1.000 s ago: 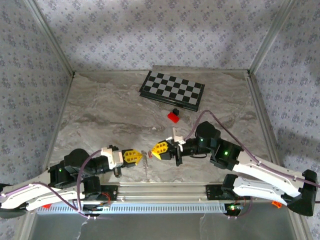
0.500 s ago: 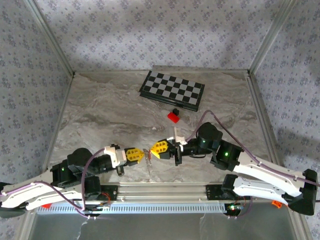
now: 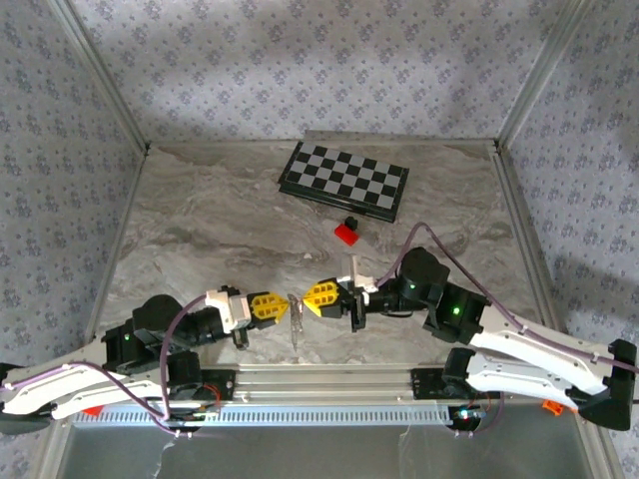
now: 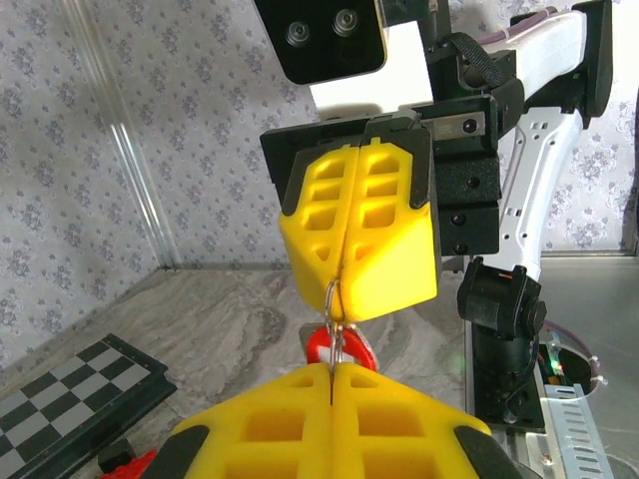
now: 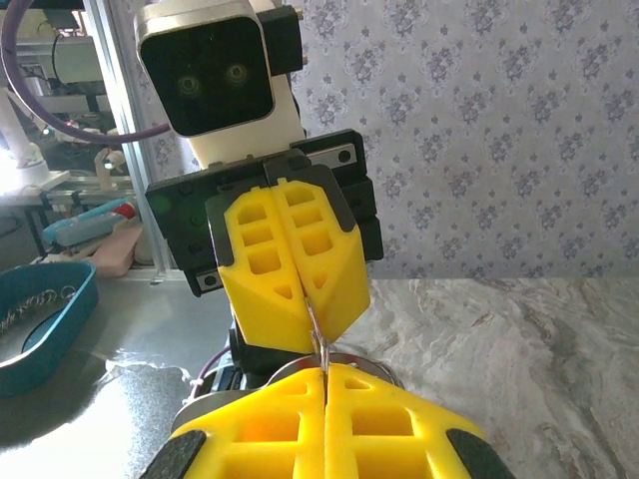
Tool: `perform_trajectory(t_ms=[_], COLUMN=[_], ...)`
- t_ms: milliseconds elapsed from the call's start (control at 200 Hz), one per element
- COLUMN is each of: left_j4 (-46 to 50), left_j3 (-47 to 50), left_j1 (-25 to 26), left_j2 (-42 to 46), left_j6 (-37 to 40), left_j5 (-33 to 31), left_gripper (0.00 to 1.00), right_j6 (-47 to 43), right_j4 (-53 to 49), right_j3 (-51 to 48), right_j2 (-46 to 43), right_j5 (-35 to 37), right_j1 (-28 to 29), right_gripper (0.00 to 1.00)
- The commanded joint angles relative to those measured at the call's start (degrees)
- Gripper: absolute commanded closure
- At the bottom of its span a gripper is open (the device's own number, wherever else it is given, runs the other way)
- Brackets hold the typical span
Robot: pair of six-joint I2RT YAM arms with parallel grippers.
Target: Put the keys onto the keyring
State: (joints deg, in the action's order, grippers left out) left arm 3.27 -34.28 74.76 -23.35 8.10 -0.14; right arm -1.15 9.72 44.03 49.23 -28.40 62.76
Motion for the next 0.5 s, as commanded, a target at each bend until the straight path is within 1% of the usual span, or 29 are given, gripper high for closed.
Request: perform_trajectory(t_ms=[0,225,495], left_j4=[-3.2,-3.3,-3.3], left_j3=[-0.2,-0.3,-0.4], left_j1=[0.5,0.5,0.4], left_j2=[0.2,0.0,-0.7], left_j6=[-0.3,-0.6,-0.7], left_j5=[-0.8,-0.5,-0.4], left_gripper=[1.00,1.00,1.00], right_j6=[-1.0,-2.1,-3.5], right_j4=[2.2,1.4,3.4], right_j3=[-0.8,-0.7,-0.8], right_j2=[-1.4,-1.3,-1.2], right_j5=[1.0,2.0,3.0], right_j1=[0.5,0.9,1.4], right_gripper=[1.00,1.00,1.00])
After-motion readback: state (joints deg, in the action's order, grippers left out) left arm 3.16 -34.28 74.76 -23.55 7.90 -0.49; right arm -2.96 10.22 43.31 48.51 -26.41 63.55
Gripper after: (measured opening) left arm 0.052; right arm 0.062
